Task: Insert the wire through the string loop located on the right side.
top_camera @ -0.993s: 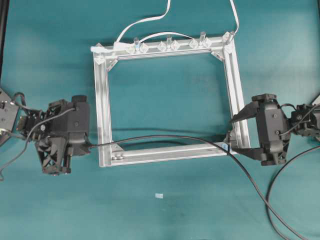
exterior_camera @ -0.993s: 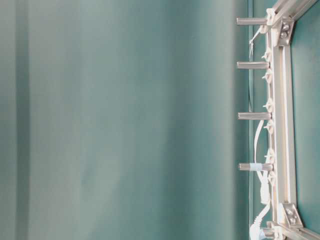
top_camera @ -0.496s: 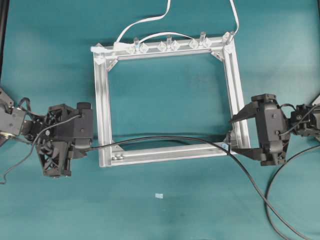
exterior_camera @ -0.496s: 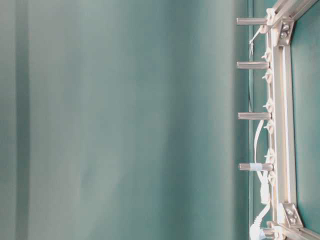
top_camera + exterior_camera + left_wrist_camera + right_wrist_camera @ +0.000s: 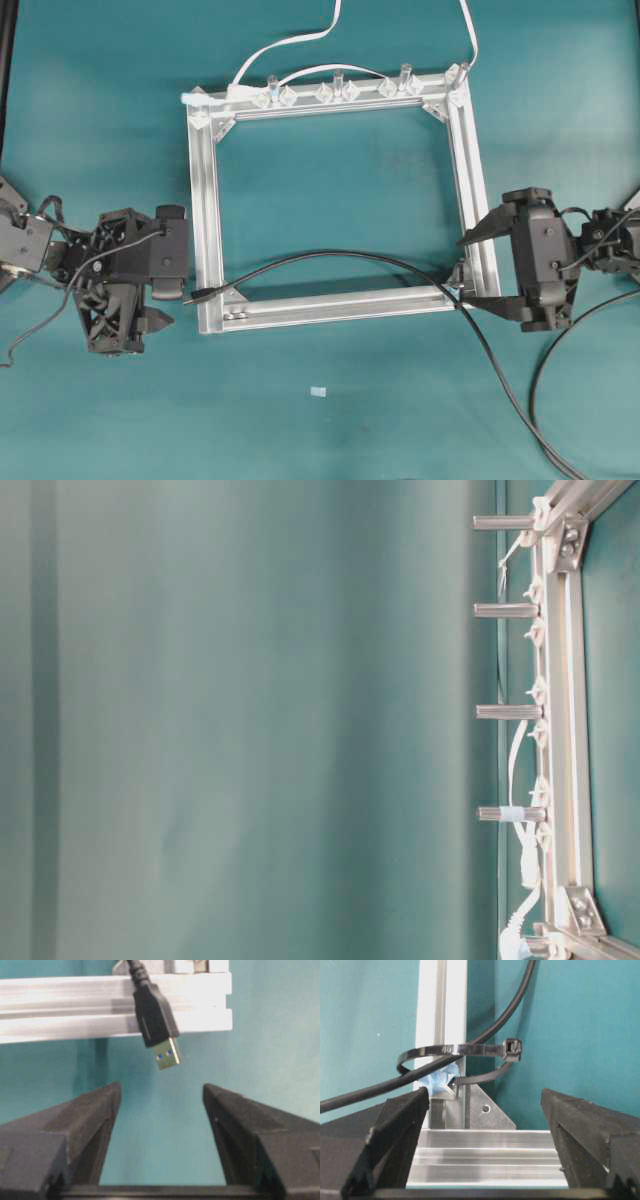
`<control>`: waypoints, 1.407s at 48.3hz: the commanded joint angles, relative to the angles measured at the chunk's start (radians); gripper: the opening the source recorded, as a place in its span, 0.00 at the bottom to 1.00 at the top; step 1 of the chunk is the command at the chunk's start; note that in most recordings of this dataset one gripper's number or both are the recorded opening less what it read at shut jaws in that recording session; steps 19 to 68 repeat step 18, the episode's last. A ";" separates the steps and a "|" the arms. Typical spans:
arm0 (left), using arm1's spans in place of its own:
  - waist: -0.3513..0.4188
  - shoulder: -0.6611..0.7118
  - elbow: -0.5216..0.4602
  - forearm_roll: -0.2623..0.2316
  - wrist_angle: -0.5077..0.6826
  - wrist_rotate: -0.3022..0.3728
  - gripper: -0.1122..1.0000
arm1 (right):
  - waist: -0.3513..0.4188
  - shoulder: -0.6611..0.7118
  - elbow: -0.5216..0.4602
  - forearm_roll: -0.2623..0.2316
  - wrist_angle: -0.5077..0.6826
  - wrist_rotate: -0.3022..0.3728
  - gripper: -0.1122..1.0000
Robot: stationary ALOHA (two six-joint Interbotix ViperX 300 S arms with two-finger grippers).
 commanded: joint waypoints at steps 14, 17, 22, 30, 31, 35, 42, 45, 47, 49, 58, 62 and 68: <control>0.044 -0.124 -0.008 0.011 0.025 0.005 0.71 | 0.002 -0.130 0.034 -0.003 0.000 -0.002 0.96; 0.055 -0.140 -0.008 0.014 0.034 0.011 0.71 | 0.002 -0.155 0.048 -0.003 0.005 -0.002 0.96; 0.058 -0.146 -0.008 0.012 0.035 0.014 0.71 | 0.000 -0.164 0.052 -0.003 0.008 -0.002 0.96; 0.058 -0.146 -0.008 0.012 0.035 0.014 0.71 | 0.000 -0.164 0.052 -0.003 0.008 -0.002 0.96; 0.058 -0.146 -0.008 0.012 0.035 0.014 0.71 | 0.000 -0.164 0.052 -0.003 0.008 -0.002 0.96; 0.058 -0.146 -0.008 0.012 0.035 0.014 0.71 | 0.000 -0.164 0.052 -0.003 0.008 -0.002 0.96; 0.058 -0.146 -0.008 0.012 0.035 0.014 0.71 | 0.000 -0.164 0.052 -0.003 0.008 -0.002 0.96; 0.058 -0.146 -0.008 0.012 0.035 0.014 0.71 | 0.000 -0.164 0.052 -0.003 0.008 -0.002 0.96; 0.058 -0.146 -0.008 0.012 0.035 0.014 0.71 | 0.000 -0.164 0.052 -0.003 0.008 -0.002 0.96; 0.058 -0.146 -0.008 0.012 0.035 0.014 0.71 | 0.000 -0.164 0.052 -0.003 0.008 -0.002 0.96; 0.058 -0.146 -0.008 0.012 0.035 0.014 0.71 | 0.000 -0.164 0.052 -0.003 0.008 -0.002 0.96; 0.058 -0.146 -0.008 0.012 0.035 0.014 0.71 | 0.000 -0.164 0.052 -0.003 0.008 -0.002 0.96; 0.058 -0.146 -0.008 0.012 0.035 0.014 0.71 | 0.000 -0.164 0.052 -0.003 0.008 -0.002 0.96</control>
